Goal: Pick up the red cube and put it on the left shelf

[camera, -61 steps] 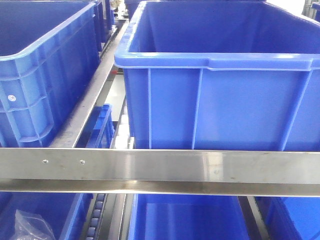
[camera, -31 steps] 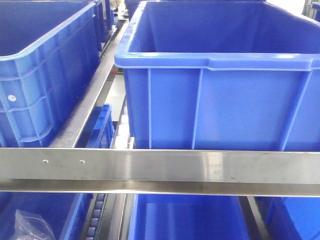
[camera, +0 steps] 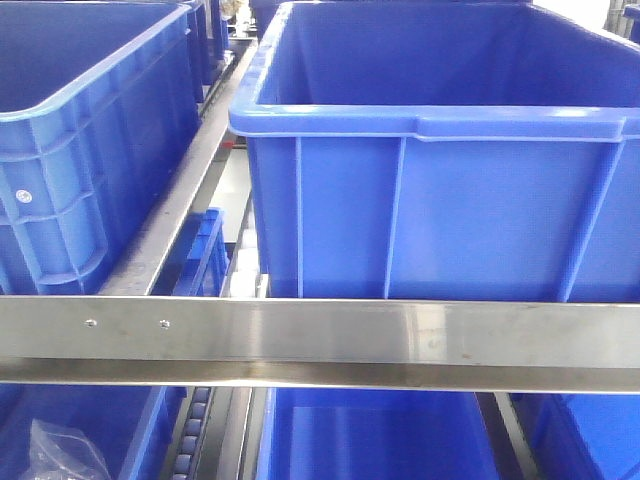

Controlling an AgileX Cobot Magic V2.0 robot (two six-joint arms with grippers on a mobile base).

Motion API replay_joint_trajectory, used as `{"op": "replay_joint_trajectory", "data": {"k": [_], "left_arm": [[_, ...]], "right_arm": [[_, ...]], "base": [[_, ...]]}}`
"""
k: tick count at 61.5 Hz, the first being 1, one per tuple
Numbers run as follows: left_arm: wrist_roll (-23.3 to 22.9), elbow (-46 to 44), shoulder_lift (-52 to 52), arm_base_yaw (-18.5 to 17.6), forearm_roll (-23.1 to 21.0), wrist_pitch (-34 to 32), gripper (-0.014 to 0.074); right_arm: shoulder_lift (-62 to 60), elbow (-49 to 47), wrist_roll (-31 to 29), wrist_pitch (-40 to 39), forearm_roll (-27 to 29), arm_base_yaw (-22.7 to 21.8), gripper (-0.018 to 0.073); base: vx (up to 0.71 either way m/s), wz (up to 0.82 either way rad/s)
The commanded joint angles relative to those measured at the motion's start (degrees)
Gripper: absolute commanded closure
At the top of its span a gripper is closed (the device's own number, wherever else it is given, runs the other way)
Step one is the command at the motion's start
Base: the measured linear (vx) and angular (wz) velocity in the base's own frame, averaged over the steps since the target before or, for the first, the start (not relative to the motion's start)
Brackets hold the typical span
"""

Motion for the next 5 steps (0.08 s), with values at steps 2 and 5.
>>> {"op": "replay_joint_trajectory", "data": {"k": [2,5], "left_arm": [[0.03,1.26,0.40,-0.31,-0.27,-5.21,0.0491],[0.03,1.26,0.40,-0.31,-0.27,-5.21,0.0491]], "right_arm": [[-1.06,-1.41,-0.24,-4.68,-0.53,-0.38,0.0503],[-1.06,-1.41,-0.24,-4.68,-0.53,-0.38,0.0503]], "base": [[0.00,0.00],[0.00,0.00]]}}
